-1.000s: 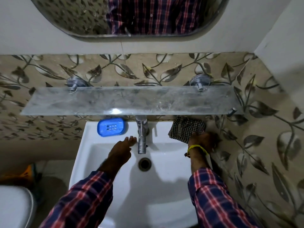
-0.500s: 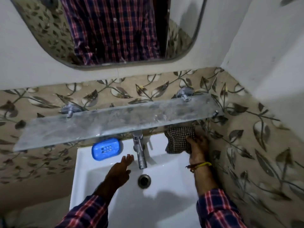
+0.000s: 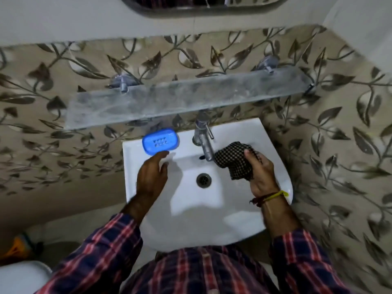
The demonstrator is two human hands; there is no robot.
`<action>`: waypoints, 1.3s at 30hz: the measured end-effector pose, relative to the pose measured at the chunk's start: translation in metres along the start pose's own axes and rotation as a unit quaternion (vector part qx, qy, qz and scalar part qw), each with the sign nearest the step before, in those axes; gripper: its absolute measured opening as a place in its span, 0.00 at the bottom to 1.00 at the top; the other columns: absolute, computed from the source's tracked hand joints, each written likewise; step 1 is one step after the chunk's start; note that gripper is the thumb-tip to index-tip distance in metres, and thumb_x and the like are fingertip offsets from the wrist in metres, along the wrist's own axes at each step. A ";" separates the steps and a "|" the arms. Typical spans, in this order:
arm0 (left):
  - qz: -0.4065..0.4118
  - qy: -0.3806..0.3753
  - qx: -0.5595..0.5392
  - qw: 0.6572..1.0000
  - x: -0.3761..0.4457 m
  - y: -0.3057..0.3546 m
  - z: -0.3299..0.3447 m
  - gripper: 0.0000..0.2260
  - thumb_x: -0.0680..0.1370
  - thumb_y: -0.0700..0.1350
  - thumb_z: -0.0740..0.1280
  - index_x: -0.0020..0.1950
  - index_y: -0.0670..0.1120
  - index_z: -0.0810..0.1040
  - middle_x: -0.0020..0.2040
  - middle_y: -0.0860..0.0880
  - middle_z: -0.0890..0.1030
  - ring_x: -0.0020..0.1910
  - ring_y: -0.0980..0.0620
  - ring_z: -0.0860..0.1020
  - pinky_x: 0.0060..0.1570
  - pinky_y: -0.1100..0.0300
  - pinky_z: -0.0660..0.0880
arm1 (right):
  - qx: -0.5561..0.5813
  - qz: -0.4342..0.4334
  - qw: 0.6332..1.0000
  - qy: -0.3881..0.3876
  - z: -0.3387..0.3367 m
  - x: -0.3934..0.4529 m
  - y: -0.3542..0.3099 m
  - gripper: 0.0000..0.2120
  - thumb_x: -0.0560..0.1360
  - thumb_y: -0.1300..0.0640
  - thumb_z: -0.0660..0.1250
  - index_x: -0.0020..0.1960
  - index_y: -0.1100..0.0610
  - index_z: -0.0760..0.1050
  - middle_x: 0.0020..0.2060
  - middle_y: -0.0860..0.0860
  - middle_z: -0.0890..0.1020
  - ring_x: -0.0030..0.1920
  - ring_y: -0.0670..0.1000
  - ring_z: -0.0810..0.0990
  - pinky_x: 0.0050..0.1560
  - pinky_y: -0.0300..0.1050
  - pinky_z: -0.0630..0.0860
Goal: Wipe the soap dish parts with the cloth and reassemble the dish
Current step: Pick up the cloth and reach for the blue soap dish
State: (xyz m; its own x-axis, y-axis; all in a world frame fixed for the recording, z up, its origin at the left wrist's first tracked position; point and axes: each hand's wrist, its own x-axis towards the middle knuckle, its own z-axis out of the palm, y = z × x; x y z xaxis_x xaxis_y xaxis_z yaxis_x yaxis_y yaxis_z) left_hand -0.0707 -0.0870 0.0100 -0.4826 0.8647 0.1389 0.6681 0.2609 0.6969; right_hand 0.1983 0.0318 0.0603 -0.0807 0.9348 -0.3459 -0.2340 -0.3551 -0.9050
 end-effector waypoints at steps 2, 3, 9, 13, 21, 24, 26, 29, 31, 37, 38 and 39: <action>0.012 0.010 -0.018 1.000 -0.001 -0.004 -0.006 0.16 0.78 0.37 0.67 0.66 0.43 0.79 0.64 0.45 0.82 0.64 0.43 0.79 0.67 0.49 0.73 | 0.005 -0.003 1.000 0.020 0.010 -0.008 0.001 0.14 0.78 0.60 0.68 0.61 0.68 0.78 0.56 0.64 0.83 0.58 0.64 0.82 0.57 0.60 0.80; 0.015 0.013 -0.024 1.000 -0.001 -0.005 -0.007 0.16 0.78 0.37 0.67 0.66 0.43 0.78 0.65 0.45 0.81 0.65 0.43 0.78 0.67 0.49 0.73 | 0.022 0.005 0.999 0.030 0.016 -0.012 0.001 0.15 0.78 0.60 0.68 0.61 0.69 0.77 0.55 0.64 0.82 0.58 0.64 0.81 0.57 0.59 0.80; -0.019 0.058 -0.071 0.996 0.003 -0.014 -0.012 0.17 0.78 0.36 0.69 0.66 0.41 0.78 0.65 0.44 0.81 0.65 0.42 0.78 0.67 0.51 0.72 | 0.090 0.181 0.978 -0.058 0.052 -0.035 -0.003 0.30 0.71 0.56 0.75 0.66 0.71 0.72 0.62 0.68 0.78 0.63 0.66 0.78 0.61 0.64 0.77; -0.081 0.087 -0.088 0.989 0.011 -0.025 -0.022 0.18 0.78 0.37 0.68 0.69 0.43 0.76 0.67 0.44 0.78 0.66 0.44 0.75 0.66 0.51 0.71 | 0.074 0.230 0.965 -0.099 0.074 -0.036 -0.009 0.16 0.71 0.65 0.71 0.58 0.69 0.80 0.54 0.66 0.83 0.54 0.64 0.84 0.54 0.61 0.81; -0.147 -0.021 -0.079 0.986 0.050 -0.061 -0.019 0.47 0.67 0.51 0.81 0.79 0.43 0.60 0.78 0.43 0.65 0.77 0.45 0.63 0.75 0.49 0.62 | 0.084 0.193 0.963 -0.167 0.103 -0.021 -0.003 0.19 0.72 0.64 0.65 0.63 0.65 0.77 0.56 0.64 0.83 0.54 0.61 0.84 0.53 0.56 0.83; -0.119 -0.046 -0.050 0.991 0.058 -0.064 -0.019 0.50 0.64 0.53 0.83 0.79 0.45 0.61 0.79 0.46 0.65 0.77 0.46 0.63 0.76 0.52 0.60 | 0.072 0.161 0.969 -0.173 0.108 -0.013 0.003 0.13 0.73 0.64 0.66 0.56 0.62 0.80 0.46 0.59 0.86 0.43 0.55 0.87 0.43 0.49 0.84; -0.108 -0.044 -0.044 0.992 0.062 -0.066 -0.020 0.49 0.62 0.54 0.83 0.78 0.46 0.64 0.77 0.46 0.67 0.76 0.47 0.65 0.76 0.51 0.62 | 0.050 0.135 0.976 -0.164 0.112 -0.010 0.006 0.14 0.71 0.61 0.70 0.56 0.61 0.81 0.45 0.56 0.86 0.41 0.53 0.86 0.42 0.46 0.84; -0.090 -0.032 -0.035 0.995 0.067 -0.067 -0.019 0.49 0.59 0.56 0.83 0.76 0.48 0.67 0.73 0.48 0.74 0.72 0.49 0.72 0.71 0.49 0.69 | 0.002 0.104 0.983 -0.153 0.119 -0.005 0.008 0.20 0.62 0.55 0.77 0.53 0.60 0.83 0.44 0.54 0.87 0.40 0.51 0.86 0.39 0.45 0.83; -0.083 -0.026 -0.028 0.996 0.070 -0.059 -0.020 0.45 0.58 0.56 0.83 0.72 0.48 0.71 0.68 0.49 0.78 0.66 0.50 0.76 0.66 0.51 0.74 | -0.015 0.098 0.984 -0.148 0.121 -0.001 0.008 0.15 0.66 0.59 0.76 0.51 0.60 0.83 0.41 0.54 0.87 0.38 0.52 0.86 0.35 0.44 0.82; -0.092 -0.005 -0.027 0.995 0.071 -0.038 -0.027 0.30 0.59 0.49 0.85 0.58 0.46 0.79 0.53 0.52 0.81 0.54 0.55 0.78 0.56 0.61 0.75 | -0.040 0.095 0.986 -0.132 0.128 0.008 0.022 0.16 0.67 0.59 0.77 0.52 0.65 0.83 0.46 0.61 0.86 0.43 0.58 0.83 0.48 0.59 0.82; -0.097 0.000 -0.039 0.994 0.070 -0.036 -0.028 0.27 0.60 0.46 0.85 0.55 0.48 0.79 0.50 0.55 0.79 0.52 0.63 0.76 0.52 0.71 0.72 | -0.040 0.097 0.985 -0.134 0.128 0.009 0.023 0.17 0.67 0.58 0.77 0.52 0.65 0.83 0.46 0.63 0.85 0.44 0.59 0.83 0.51 0.64 0.80; -0.103 0.003 -0.052 0.993 0.069 -0.034 -0.028 0.27 0.61 0.44 0.85 0.54 0.51 0.78 0.48 0.57 0.78 0.51 0.68 0.75 0.49 0.77 0.69 | -0.037 0.098 0.985 -0.138 0.129 0.009 0.023 0.18 0.67 0.58 0.77 0.53 0.66 0.82 0.47 0.63 0.85 0.44 0.59 0.82 0.52 0.65 0.79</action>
State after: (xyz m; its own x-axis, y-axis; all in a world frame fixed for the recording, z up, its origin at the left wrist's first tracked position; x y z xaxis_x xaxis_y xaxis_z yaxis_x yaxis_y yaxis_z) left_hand -0.1425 -0.0484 0.0158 -0.6074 0.7943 -0.0104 0.4921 0.3866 0.7800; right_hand 0.0677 0.0328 0.0685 -0.3791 0.8117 -0.4443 -0.1176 -0.5186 -0.8469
